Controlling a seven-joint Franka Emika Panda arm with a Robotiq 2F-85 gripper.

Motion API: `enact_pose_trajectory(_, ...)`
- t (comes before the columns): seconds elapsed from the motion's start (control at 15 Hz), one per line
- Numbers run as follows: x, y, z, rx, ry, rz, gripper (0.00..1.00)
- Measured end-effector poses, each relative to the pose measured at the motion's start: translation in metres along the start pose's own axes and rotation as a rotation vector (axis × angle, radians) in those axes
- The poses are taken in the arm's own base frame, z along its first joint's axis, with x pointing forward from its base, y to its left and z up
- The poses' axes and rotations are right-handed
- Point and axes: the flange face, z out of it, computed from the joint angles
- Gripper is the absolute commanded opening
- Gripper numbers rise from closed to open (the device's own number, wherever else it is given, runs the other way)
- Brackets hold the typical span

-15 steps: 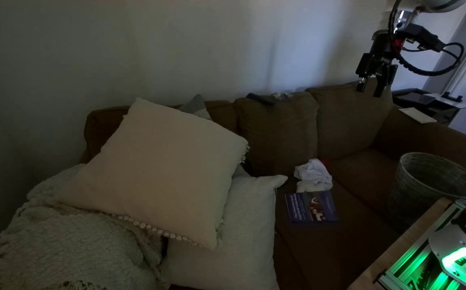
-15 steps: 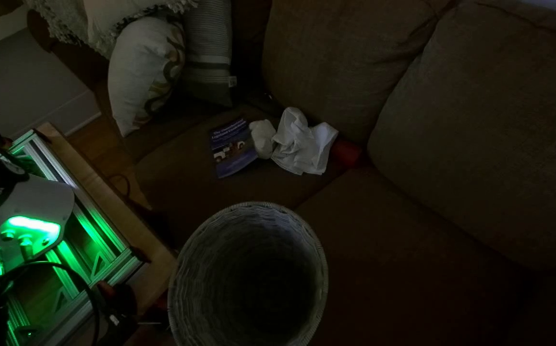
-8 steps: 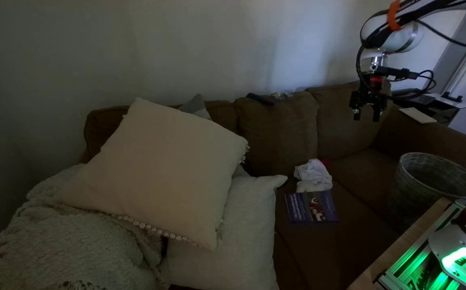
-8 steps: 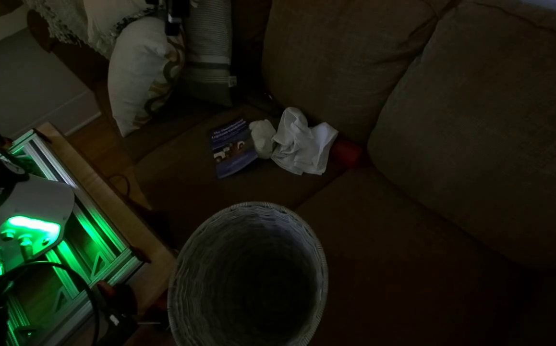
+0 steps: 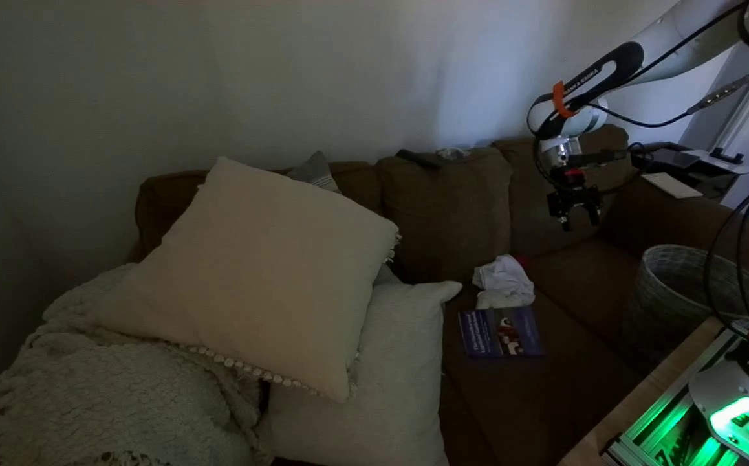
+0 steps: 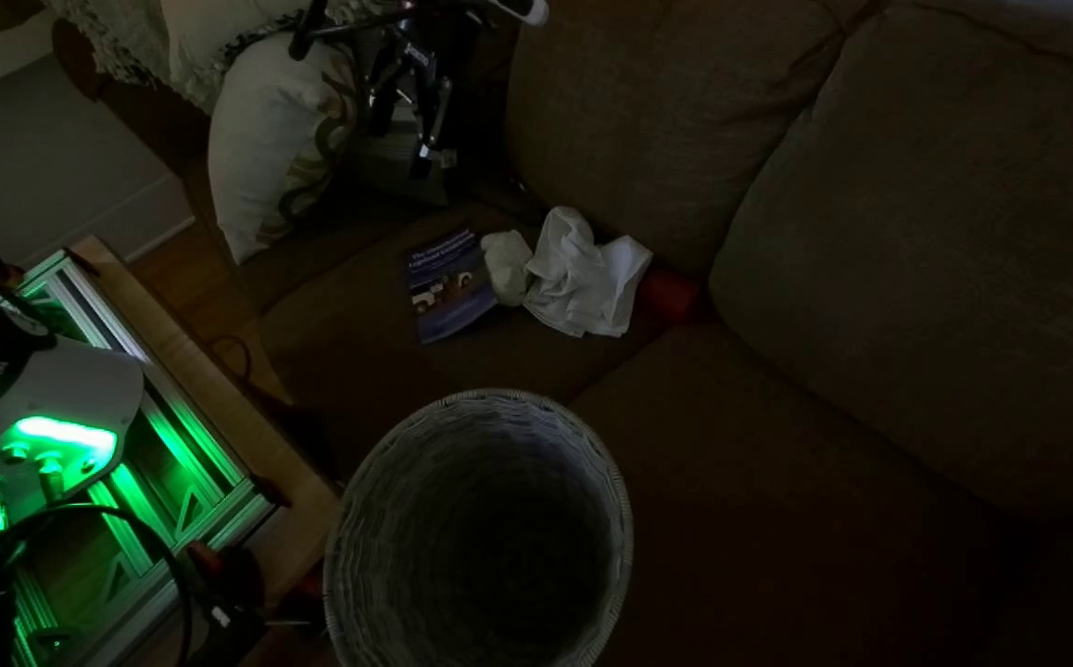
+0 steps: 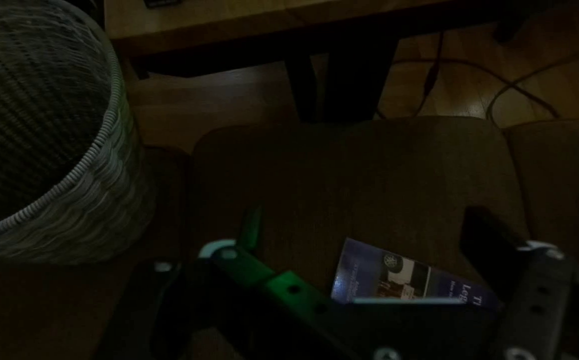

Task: Put the teddy bear in the basket

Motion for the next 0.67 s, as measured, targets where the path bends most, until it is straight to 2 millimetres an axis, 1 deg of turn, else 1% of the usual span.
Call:
enact_pose_trajectory(0.33,0.0,0.0,-0.008,-0.002,0.002,0.0,1.0)
enact_pose_trajectory(0.4,0.001,-0.001,-0.009,-0.04,0.013,-0.014,1.0)
enact_pose_trajectory(0.47,0.003,-0.006,-0.007,-0.087,0.023,-0.037,1.0)
enact_pose_trajectory(0.53,0.005,-0.013,0.0,-0.134,0.028,-0.065,1.0)
enact_pose_trajectory(0.67,0.01,-0.035,0.021,-0.23,0.033,-0.127,1.0)
